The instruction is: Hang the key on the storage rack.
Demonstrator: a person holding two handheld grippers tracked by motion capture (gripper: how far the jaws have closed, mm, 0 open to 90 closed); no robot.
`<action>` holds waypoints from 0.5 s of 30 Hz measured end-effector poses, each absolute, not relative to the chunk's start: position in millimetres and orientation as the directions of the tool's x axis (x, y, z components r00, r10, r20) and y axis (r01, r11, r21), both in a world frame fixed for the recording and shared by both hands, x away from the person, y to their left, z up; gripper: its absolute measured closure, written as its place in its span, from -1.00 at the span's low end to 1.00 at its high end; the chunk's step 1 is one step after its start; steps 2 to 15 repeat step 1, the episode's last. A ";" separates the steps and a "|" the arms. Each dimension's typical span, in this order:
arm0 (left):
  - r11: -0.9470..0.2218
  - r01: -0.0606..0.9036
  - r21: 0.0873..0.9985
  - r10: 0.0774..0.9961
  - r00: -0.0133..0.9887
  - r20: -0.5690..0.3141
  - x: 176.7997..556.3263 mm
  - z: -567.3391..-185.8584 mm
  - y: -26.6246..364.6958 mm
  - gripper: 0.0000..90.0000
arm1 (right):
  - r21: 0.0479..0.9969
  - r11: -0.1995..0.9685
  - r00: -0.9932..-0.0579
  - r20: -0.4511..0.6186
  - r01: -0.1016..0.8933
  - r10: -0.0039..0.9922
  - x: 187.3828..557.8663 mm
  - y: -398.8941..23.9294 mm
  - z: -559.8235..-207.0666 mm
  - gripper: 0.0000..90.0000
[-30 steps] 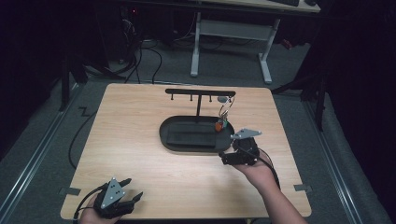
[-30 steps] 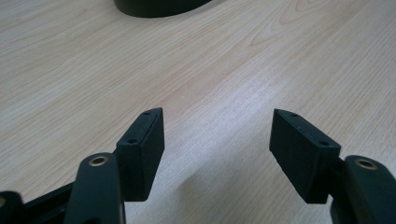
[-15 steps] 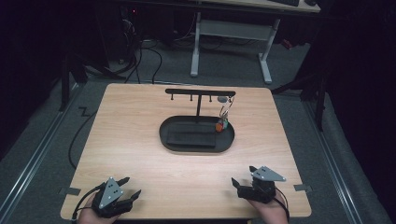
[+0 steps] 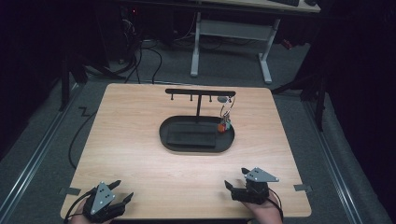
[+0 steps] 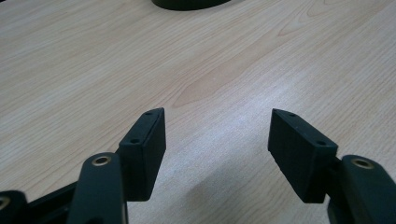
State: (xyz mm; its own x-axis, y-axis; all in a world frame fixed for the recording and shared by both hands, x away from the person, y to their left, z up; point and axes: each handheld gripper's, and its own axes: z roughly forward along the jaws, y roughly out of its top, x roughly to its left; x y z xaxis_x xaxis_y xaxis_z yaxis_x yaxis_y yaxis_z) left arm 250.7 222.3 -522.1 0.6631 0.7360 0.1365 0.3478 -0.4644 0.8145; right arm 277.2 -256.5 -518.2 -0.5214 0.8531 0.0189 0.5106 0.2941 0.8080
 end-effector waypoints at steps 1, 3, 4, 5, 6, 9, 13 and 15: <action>-0.464 0.348 0.814 0.736 0.663 0.136 250.7 -522.1 222.3 -0.16 | 0.806 0.293 -0.522 0.023 0.513 0.852 278.1 -255.7 -518.4 -0.64; -0.464 0.348 0.814 0.736 0.663 0.136 250.7 -522.1 222.3 -0.16 | 0.806 0.293 -0.522 0.023 0.513 0.852 278.1 -255.7 -518.4 -0.64; -0.464 0.348 0.814 0.736 0.663 0.136 250.7 -522.1 222.3 -0.16 | 0.806 0.293 -0.522 0.023 0.513 0.852 278.1 -255.7 -518.4 -0.64; -0.464 0.348 0.814 0.736 0.663 0.136 250.7 -522.1 222.3 -0.16 | 0.806 0.293 -0.522 0.023 0.513 0.852 278.1 -255.7 -518.4 -0.64; -0.464 0.348 0.814 0.736 0.663 0.136 250.7 -522.1 222.3 -0.16 | 0.806 0.293 -0.522 0.023 0.513 0.852 278.1 -255.7 -518.4 -0.64; -0.464 0.348 0.814 0.736 0.663 0.136 250.7 -522.1 222.3 -0.16 | 0.806 0.293 -0.522 0.023 0.513 0.852 278.1 -255.7 -518.4 -0.64; -0.464 0.348 0.814 0.736 0.663 0.136 250.7 -522.1 222.3 -0.16 | 0.806 0.293 -0.522 0.023 0.513 0.852 278.1 -255.7 -518.4 -0.64; -0.464 0.348 0.814 0.736 0.663 0.136 250.7 -522.1 222.3 -0.16 | 0.806 0.293 -0.522 0.023 0.513 0.852 278.1 -255.7 -518.4 -0.64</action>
